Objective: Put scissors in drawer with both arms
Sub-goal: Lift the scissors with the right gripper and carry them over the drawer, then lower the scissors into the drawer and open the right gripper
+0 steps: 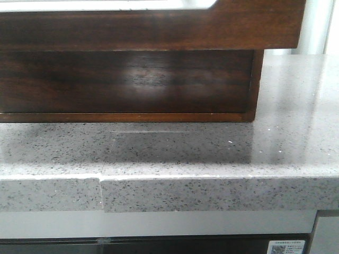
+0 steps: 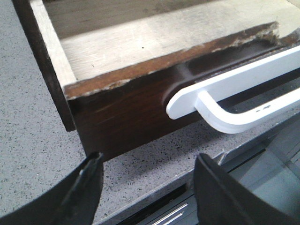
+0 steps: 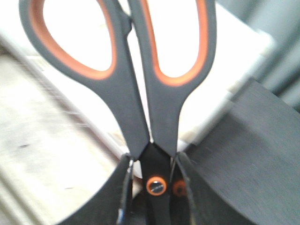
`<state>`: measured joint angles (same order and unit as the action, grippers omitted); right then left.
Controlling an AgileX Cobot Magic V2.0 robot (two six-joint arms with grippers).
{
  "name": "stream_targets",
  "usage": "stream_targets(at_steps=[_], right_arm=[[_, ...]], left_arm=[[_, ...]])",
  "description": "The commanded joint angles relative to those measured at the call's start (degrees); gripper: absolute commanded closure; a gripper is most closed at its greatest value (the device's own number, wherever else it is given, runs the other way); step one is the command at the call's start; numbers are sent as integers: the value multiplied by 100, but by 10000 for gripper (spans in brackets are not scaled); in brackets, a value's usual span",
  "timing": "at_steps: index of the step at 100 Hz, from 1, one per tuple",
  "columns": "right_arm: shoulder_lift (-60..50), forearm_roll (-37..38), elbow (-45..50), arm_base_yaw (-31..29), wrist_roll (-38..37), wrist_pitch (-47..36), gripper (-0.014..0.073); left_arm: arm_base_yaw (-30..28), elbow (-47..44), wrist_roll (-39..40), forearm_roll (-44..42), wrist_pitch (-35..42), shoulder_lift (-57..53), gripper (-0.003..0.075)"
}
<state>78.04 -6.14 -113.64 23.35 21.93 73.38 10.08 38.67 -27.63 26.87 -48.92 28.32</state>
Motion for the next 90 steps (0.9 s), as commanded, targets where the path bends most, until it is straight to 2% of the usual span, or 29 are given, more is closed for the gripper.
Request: stream_targets(at_steps=[1,12,31,54,90], right_arm=[[-110,-33,-163,586,188,-8,594],[35,248,-153,1294,226,16,594],[523,824,-142,1982,238,165,594],[1173,2206,-142,3000,118,165,594],[1818,2939,177,3129,55,165,594]], left_arm=[[47,195,55,158,364,38,334],[47,195,55,158,364,38,334],[47,195,55,158,364,38,334],[47,195,55,145,364,38,334],[47,195,55,114,364,38,334]])
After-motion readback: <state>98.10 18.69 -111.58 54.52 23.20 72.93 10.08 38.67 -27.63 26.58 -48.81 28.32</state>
